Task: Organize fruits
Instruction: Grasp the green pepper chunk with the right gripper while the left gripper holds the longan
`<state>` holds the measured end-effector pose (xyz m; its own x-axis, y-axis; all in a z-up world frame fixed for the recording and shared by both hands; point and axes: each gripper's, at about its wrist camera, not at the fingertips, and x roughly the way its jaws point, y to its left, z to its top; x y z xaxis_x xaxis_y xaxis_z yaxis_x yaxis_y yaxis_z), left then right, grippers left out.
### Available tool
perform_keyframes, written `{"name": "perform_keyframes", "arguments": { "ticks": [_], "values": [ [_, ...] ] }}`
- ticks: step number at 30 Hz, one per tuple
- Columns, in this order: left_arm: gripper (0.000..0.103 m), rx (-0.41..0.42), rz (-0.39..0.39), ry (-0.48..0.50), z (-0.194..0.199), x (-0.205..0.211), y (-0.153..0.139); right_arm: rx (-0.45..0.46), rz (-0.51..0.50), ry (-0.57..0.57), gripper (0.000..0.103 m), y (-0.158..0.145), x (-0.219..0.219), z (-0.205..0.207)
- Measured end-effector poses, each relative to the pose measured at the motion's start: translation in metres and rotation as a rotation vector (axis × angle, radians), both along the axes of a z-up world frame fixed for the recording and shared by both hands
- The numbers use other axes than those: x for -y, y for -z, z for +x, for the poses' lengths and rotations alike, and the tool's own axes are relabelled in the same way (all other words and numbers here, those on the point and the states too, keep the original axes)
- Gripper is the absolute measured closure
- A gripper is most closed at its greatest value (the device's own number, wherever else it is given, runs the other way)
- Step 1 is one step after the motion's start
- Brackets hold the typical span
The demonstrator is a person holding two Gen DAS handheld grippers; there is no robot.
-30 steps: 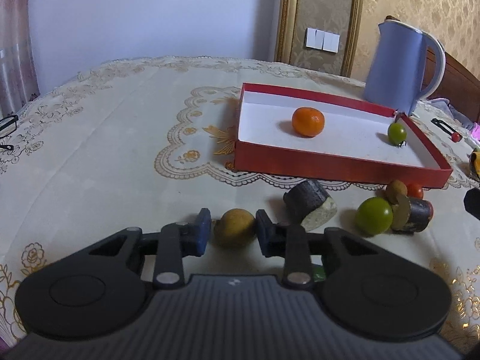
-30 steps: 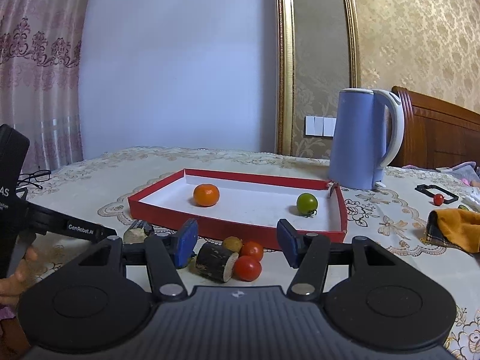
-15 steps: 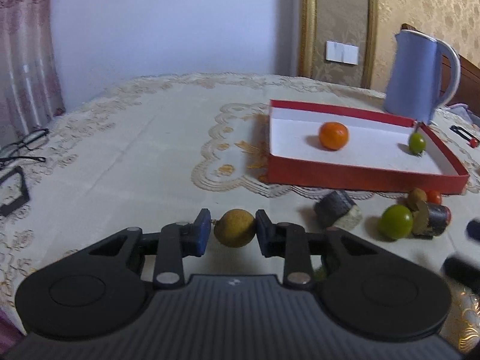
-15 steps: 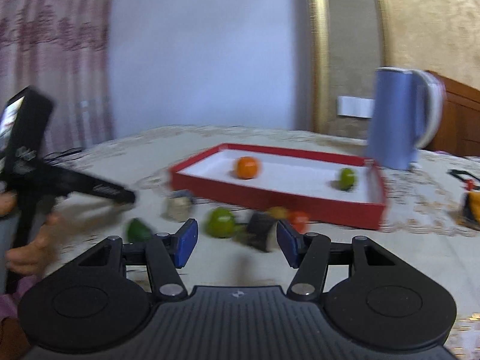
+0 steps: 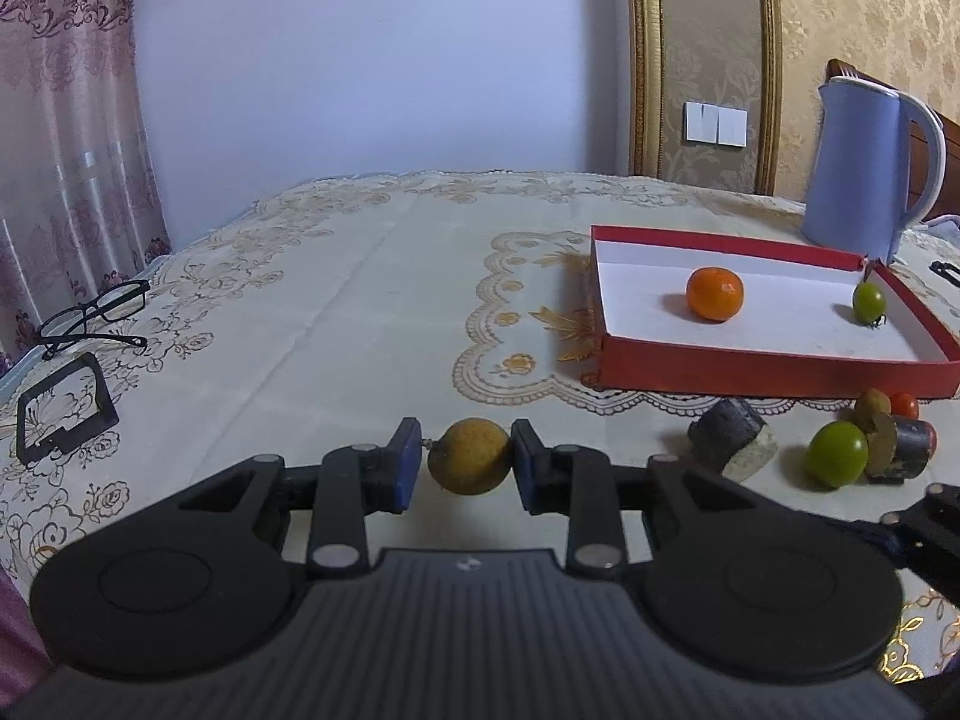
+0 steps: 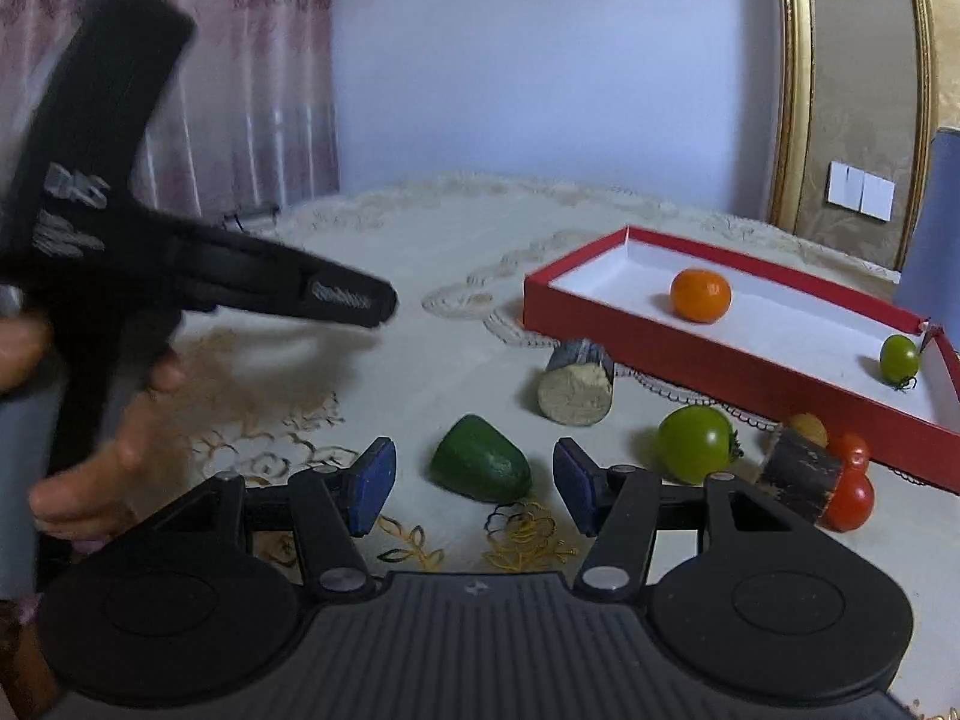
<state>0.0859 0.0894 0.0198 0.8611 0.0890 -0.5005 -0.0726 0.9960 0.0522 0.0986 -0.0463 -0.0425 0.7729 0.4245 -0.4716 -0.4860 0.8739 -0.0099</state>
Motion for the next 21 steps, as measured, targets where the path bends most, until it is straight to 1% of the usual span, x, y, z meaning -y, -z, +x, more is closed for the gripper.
{"name": "perform_keyframes", "arguments": {
  "ticks": [3, 4, 5, 7, 12, 14, 16, 18, 21],
  "values": [
    [0.074, -0.001, -0.004, 0.005, 0.0, 0.001, 0.0, -0.03, -0.027, -0.011, 0.046, 0.001, -0.006, 0.005],
    [0.074, 0.0, -0.004, 0.006, 0.0, 0.002, 0.0, -0.037, -0.031, -0.009, 0.048, 0.002, -0.007, 0.006],
    [0.074, 0.001, -0.002, 0.008, -0.001, 0.002, 0.0, -0.035, -0.036, -0.004, 0.058, 0.002, -0.008, 0.006],
    [0.074, -0.001, 0.001, 0.01, -0.001, 0.004, 0.0, -0.031, -0.04, 0.013, 0.066, 0.001, -0.008, 0.007],
    [0.074, -0.001, 0.007, 0.026, -0.003, 0.01, -0.001, 0.003, -0.034, 0.036, 0.067, -0.001, 0.001, 0.001],
    [0.074, 0.008, 0.01, 0.044, -0.006, 0.016, -0.003, 0.026, -0.01, 0.048, 0.067, -0.006, 0.015, -0.008],
    [0.074, 0.023, 0.008, 0.072, -0.01, 0.022, -0.007, 0.057, 0.013, 0.086, 0.067, -0.014, 0.036, -0.017],
    [0.074, 0.033, -0.012, 0.106, -0.012, 0.029, -0.01, 0.086, 0.03, 0.149, 0.067, -0.021, 0.062, -0.023],
    [0.074, 0.031, -0.021, 0.139, -0.01, 0.043, -0.012, 0.122, 0.053, 0.285, 0.067, -0.028, 0.105, -0.022]
  ]
}}
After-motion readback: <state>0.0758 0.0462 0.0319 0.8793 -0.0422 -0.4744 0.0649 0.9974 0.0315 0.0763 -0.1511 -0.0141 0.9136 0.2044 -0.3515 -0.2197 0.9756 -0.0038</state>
